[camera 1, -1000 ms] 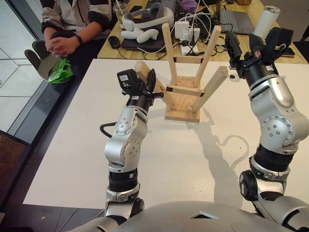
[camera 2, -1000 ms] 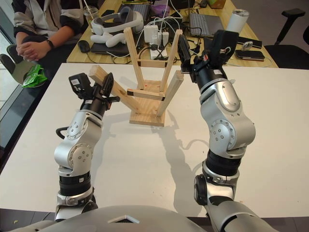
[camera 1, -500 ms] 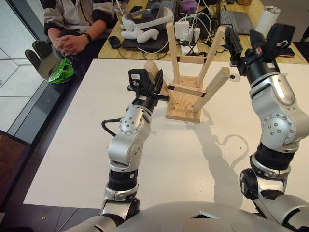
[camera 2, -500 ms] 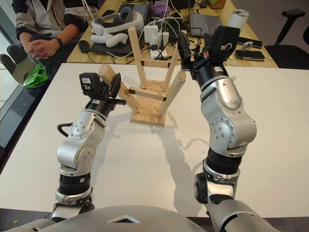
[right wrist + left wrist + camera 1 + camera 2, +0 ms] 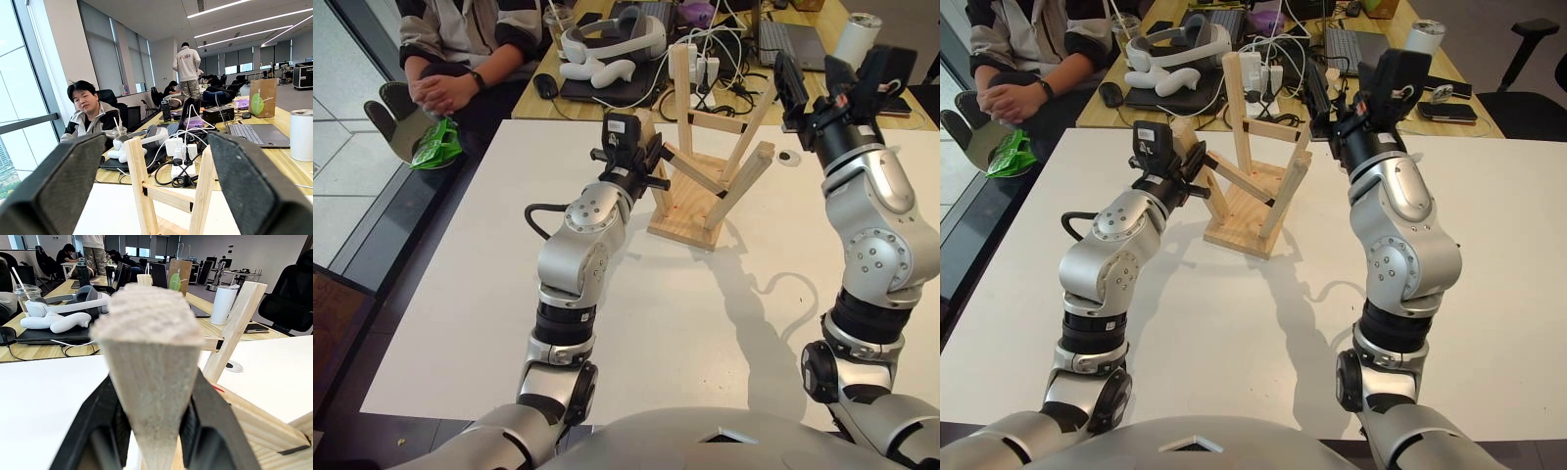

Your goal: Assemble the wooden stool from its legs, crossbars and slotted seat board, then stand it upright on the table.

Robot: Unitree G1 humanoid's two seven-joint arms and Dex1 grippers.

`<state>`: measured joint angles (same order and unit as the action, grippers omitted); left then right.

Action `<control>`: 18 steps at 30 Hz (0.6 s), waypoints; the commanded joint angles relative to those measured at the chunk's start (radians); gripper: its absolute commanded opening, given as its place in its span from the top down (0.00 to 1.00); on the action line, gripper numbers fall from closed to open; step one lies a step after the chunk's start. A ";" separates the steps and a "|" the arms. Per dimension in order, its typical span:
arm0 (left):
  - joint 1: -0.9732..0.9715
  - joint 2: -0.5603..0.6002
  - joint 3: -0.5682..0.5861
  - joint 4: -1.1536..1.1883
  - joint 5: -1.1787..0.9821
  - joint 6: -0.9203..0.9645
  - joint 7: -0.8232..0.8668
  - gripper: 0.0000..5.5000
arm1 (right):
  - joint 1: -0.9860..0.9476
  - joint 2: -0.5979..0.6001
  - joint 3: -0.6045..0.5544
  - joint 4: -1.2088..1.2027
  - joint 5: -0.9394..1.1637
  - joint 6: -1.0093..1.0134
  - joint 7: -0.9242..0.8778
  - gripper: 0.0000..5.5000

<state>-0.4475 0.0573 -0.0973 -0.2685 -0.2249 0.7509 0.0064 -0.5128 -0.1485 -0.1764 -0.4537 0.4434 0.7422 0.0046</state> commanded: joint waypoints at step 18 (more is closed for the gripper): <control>0.109 -0.145 0.116 0.005 -0.042 0.092 0.081 0.81 | -0.046 -0.032 0.177 -0.033 -0.070 -0.022 0.071 0.30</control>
<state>-0.3850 -0.0768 0.0155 -0.3043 -0.2608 0.7697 0.0747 -0.5370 -0.1743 -0.0272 -0.4738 0.3844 0.7151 0.0631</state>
